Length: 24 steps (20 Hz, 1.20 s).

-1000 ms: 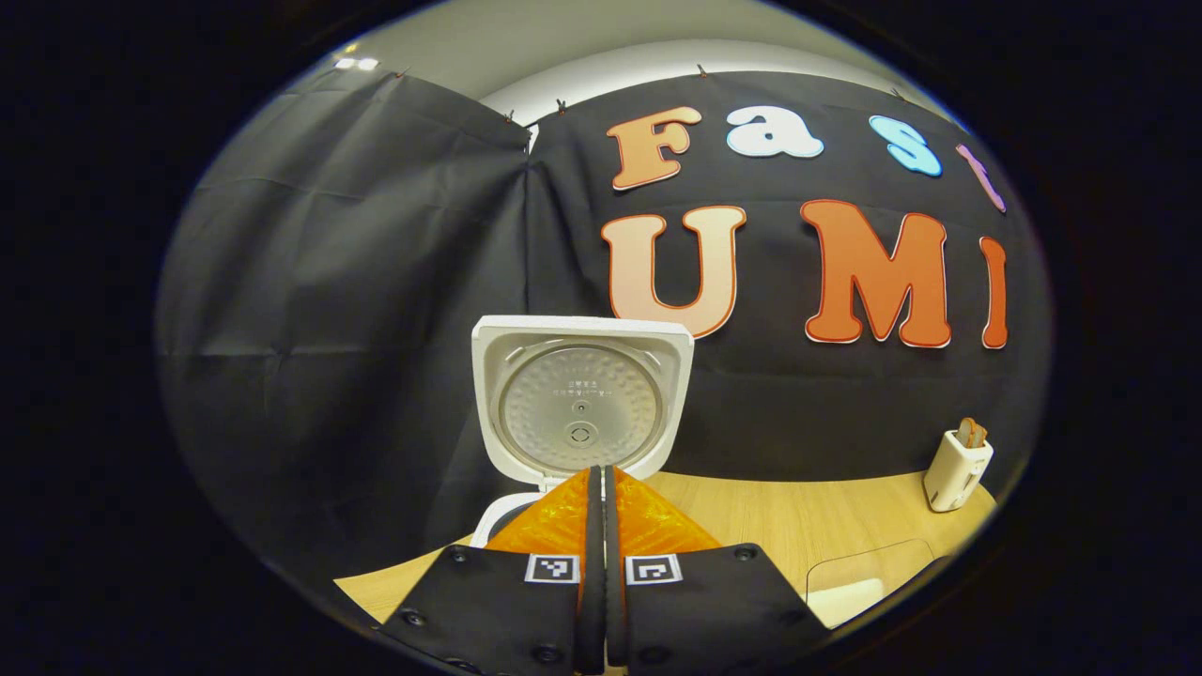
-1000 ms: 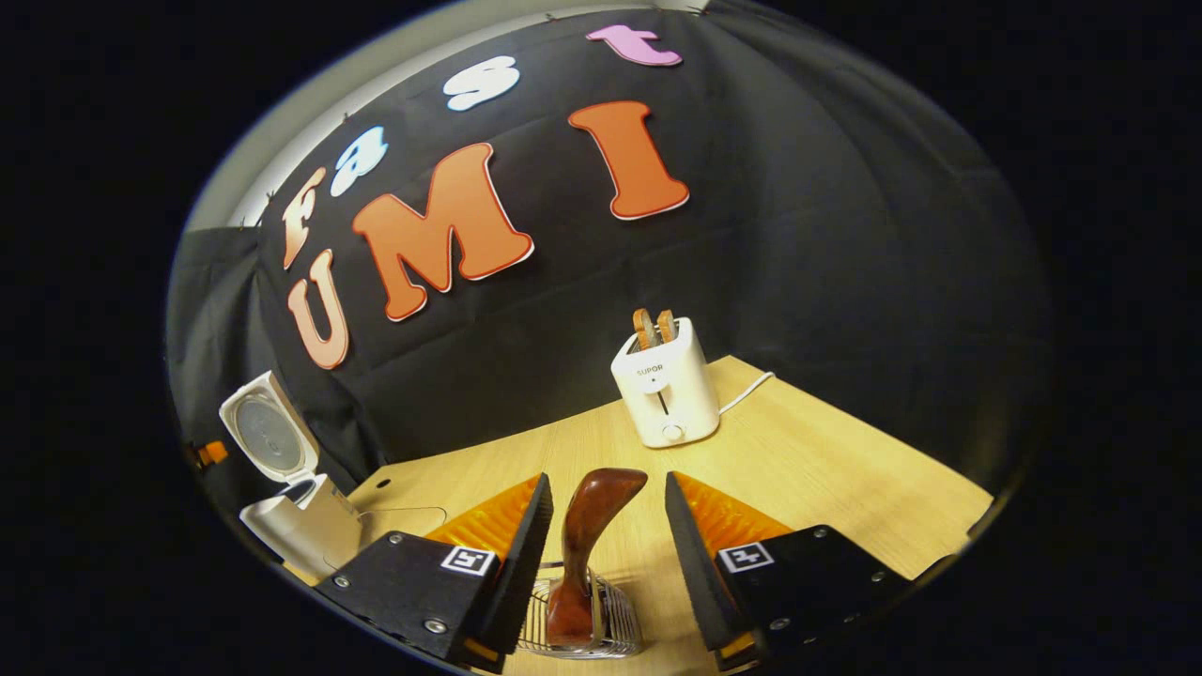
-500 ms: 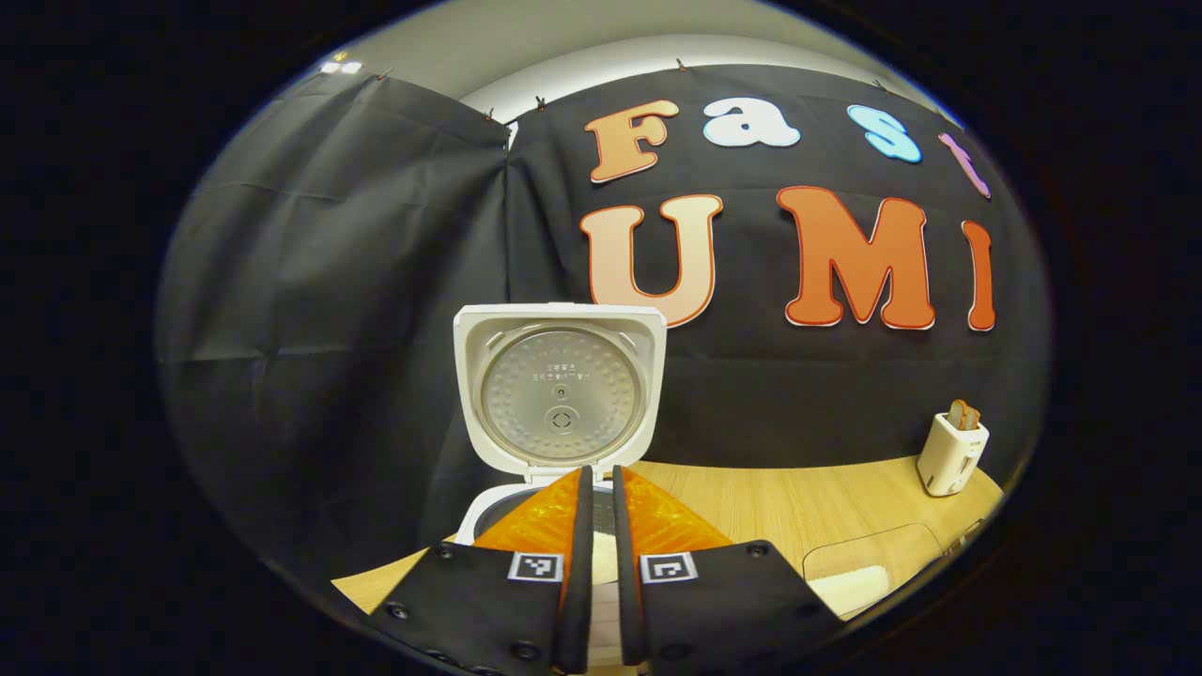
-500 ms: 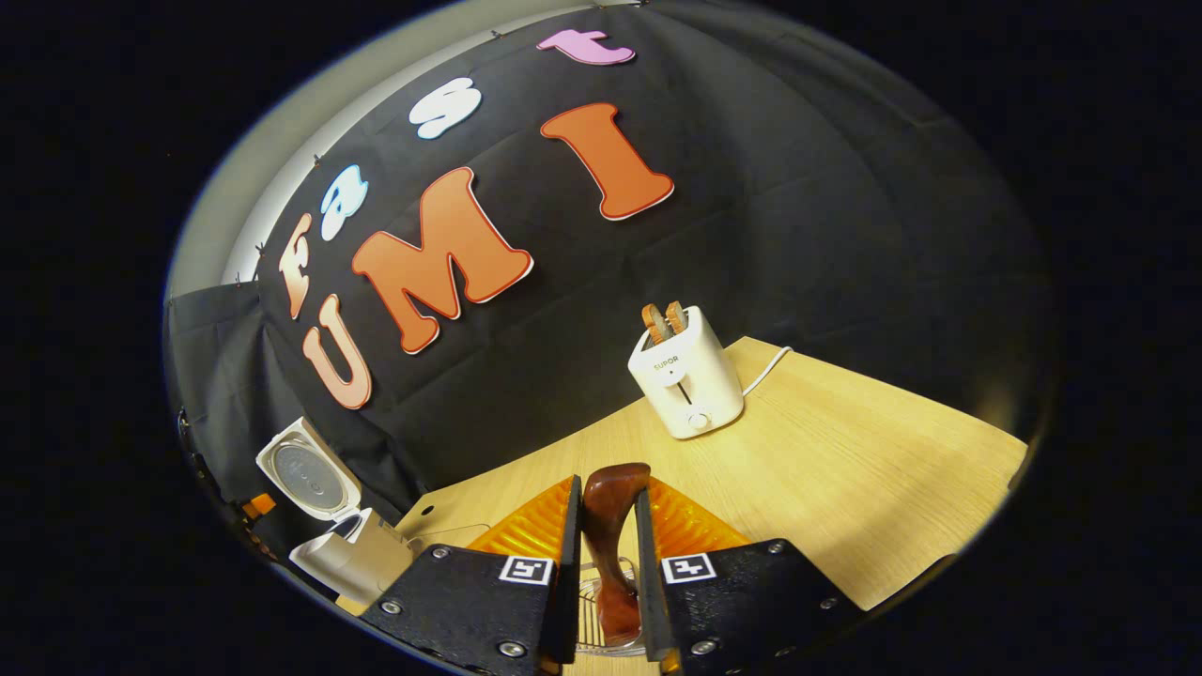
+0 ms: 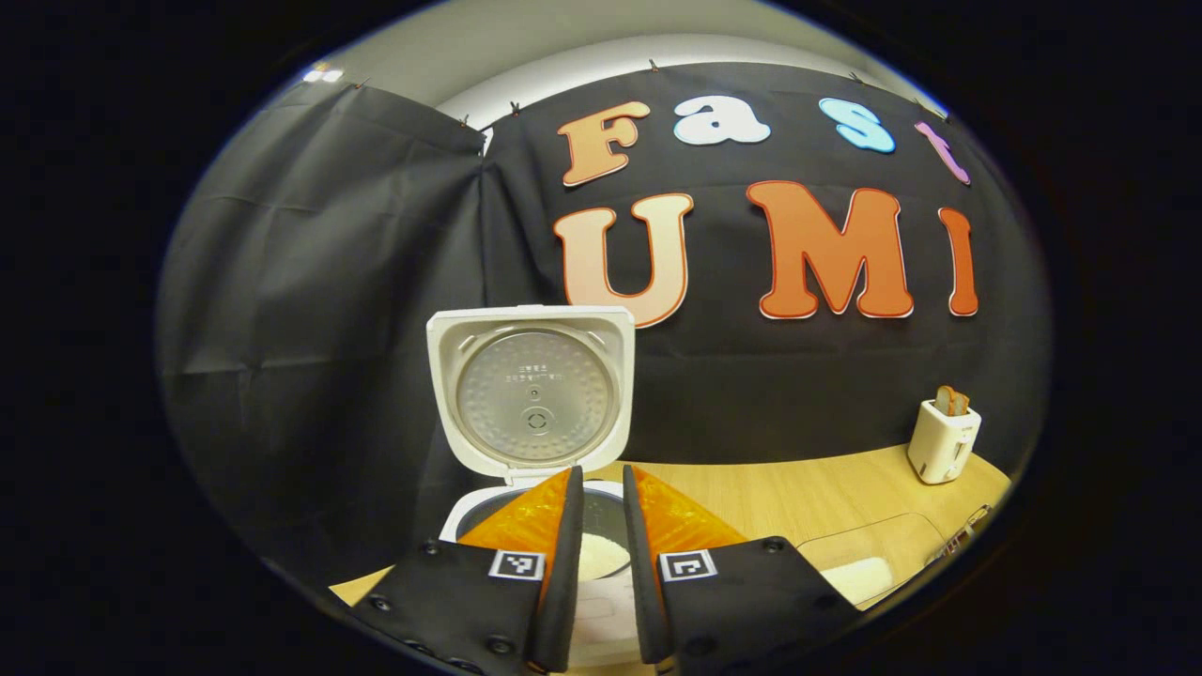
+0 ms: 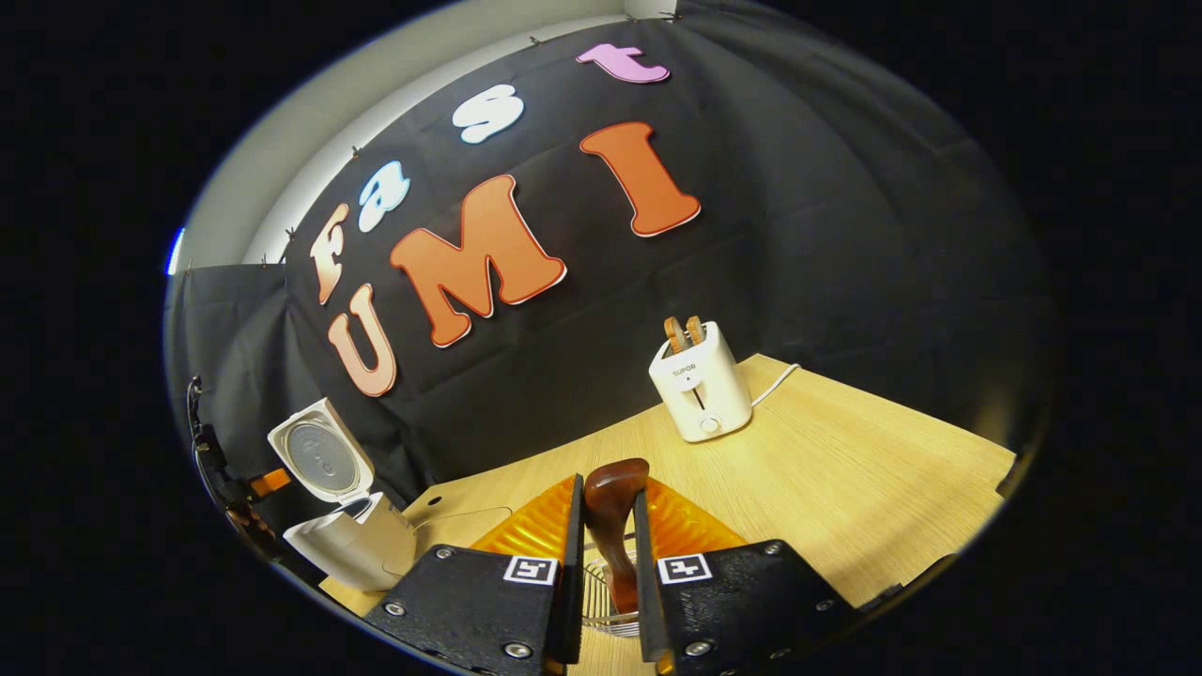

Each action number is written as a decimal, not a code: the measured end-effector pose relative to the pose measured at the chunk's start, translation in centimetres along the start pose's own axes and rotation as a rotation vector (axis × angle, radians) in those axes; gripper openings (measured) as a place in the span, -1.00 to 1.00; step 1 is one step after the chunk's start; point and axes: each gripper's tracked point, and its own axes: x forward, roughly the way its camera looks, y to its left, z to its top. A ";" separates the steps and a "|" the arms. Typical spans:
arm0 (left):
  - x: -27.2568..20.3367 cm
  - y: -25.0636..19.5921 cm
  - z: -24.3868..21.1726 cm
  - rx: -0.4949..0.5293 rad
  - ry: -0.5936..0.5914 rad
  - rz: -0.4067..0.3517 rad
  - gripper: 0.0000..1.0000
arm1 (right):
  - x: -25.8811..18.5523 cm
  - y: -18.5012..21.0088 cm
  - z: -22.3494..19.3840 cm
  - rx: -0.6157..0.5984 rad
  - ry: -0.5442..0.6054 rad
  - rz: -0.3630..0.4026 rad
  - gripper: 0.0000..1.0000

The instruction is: Close the left gripper, press the button to open the rice cooker; take a wooden spoon from the chopstick holder with the right hand, scoop a spoonful of rice and pour it into the rice cooker, then put the wooden spoon back into the chopstick holder.

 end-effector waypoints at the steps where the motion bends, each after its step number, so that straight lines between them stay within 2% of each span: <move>1: 0.0 -0.1 0.0 0.003 0.002 -0.009 -0.37 | -0.4 0.0 -0.1 -0.004 0.001 0.009 -0.51; 4: -0.1 -1.1 -0.1 0.010 0.003 -0.025 -0.35 | -0.9 0.0 -0.3 -0.017 -0.006 0.027 -0.51; 5: -0.1 -1.3 -0.3 0.010 0.003 -0.030 -0.24 | -1.2 0.2 -0.5 -0.025 -0.011 0.031 -0.51; 10: -0.1 -1.9 -0.4 0.014 0.009 -0.040 -0.14 | -1.8 0.5 -0.9 -0.061 -0.014 0.053 -0.51; 11: -0.2 -1.8 -0.6 0.011 0.012 -0.037 -0.02 | -1.9 0.6 -0.9 -0.069 -0.018 0.053 -0.51; 13: -0.2 -1.9 -0.8 0.004 0.018 -0.039 0.08 | -1.7 0.9 -0.8 -0.073 -0.033 0.058 -0.51; 14: -0.2 -1.9 -0.8 0.006 0.019 -0.038 0.09 | -1.5 1.0 -0.8 -0.054 -0.038 0.062 -0.55; 15: -0.2 -1.8 -1.0 0.009 0.021 -0.036 0.00 | -1.1 1.1 -0.9 -0.038 -0.046 0.058 -0.58; 16: -0.2 -1.8 -0.8 0.010 0.022 -0.032 0.08 | -0.8 1.0 -0.8 -0.025 -0.056 0.048 -0.63; 17: -0.3 -1.7 -0.9 0.011 0.023 -0.031 0.00 | -0.4 0.9 -0.6 -0.013 -0.066 0.036 -0.66; 20: -0.6 -1.6 -0.9 0.024 0.023 -0.032 0.00 | 0.4 0.7 -0.5 0.031 -0.082 -0.005 -0.72; 22: -0.7 -1.4 -0.5 0.033 0.013 -0.027 0.19 | 0.6 0.6 -0.1 0.050 -0.095 -0.035 -0.73; 23: -0.7 -1.3 -0.6 0.031 0.008 -0.027 0.37 | 0.6 0.7 0.2 0.056 -0.105 -0.046 -0.73; 24: -0.6 -1.2 -0.6 0.026 0.007 -0.028 0.42 | 0.5 0.9 0.6 0.056 -0.121 -0.051 -0.73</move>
